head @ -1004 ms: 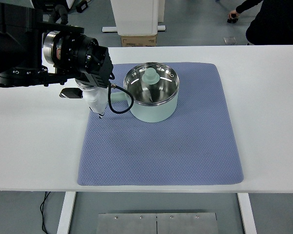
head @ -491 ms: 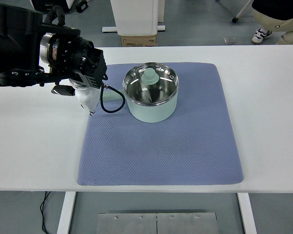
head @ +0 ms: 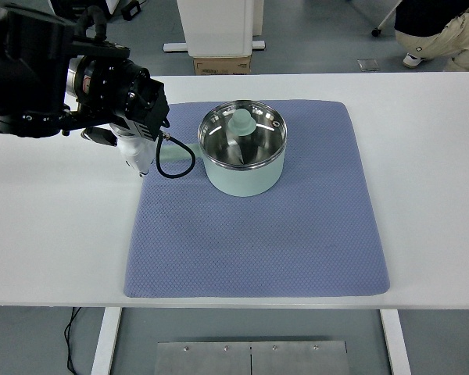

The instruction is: Rotate green pot handle

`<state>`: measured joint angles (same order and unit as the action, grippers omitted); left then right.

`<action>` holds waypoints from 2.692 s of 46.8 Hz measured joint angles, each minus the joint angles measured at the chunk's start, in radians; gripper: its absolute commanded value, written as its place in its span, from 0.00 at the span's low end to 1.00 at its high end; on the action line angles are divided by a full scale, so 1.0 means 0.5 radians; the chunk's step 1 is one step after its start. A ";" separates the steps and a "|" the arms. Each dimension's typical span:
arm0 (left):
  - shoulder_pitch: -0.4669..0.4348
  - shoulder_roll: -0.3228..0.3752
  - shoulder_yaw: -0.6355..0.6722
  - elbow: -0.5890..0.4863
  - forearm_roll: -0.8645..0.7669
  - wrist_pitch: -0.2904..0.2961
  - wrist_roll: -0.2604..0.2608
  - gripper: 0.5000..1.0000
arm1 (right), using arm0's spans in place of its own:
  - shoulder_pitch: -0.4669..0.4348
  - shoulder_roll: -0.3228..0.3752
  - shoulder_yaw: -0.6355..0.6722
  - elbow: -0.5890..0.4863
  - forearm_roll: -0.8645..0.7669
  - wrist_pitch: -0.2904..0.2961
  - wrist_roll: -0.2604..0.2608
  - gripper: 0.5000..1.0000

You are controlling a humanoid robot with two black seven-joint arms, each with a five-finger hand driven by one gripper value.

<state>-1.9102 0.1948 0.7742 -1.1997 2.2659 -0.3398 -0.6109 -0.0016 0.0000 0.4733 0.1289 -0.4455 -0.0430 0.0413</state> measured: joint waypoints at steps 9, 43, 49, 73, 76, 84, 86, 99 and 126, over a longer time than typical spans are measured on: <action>0.001 -0.003 0.017 0.022 0.006 0.020 0.000 1.00 | 0.000 0.000 0.000 0.000 0.001 0.000 0.000 1.00; -0.076 0.031 -0.078 -0.021 0.006 0.150 0.000 1.00 | 0.000 0.000 0.001 0.000 0.001 0.000 0.000 1.00; -0.085 0.031 -0.111 -0.026 0.006 0.161 0.000 1.00 | 0.000 0.000 0.000 0.000 0.000 0.000 0.000 1.00; -0.090 0.076 -0.157 -0.105 0.006 0.161 0.000 1.00 | 0.000 0.000 0.000 0.000 0.000 0.000 0.000 1.00; -0.085 0.077 -0.170 -0.110 0.006 0.152 0.000 1.00 | 0.000 0.000 0.001 0.000 0.000 0.000 0.000 1.00; -0.077 0.117 -0.219 -0.111 0.006 0.082 0.000 1.00 | 0.000 0.000 0.000 0.000 0.000 0.000 0.000 1.00; -0.077 0.117 -0.235 -0.111 0.006 0.048 0.000 1.00 | 0.000 0.000 0.000 0.000 0.000 0.000 0.000 1.00; -0.070 0.121 -0.319 -0.139 0.006 -0.083 0.000 1.00 | 0.000 0.000 0.000 0.000 0.000 0.000 0.000 1.00; 0.135 0.129 -0.854 -0.372 0.006 -0.540 0.000 1.00 | 0.000 0.000 0.000 0.000 0.001 0.000 0.000 1.00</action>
<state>-1.8427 0.2593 0.3473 -1.3859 2.2689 -0.6098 -0.6108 -0.0014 0.0000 0.4735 0.1289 -0.4452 -0.0430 0.0414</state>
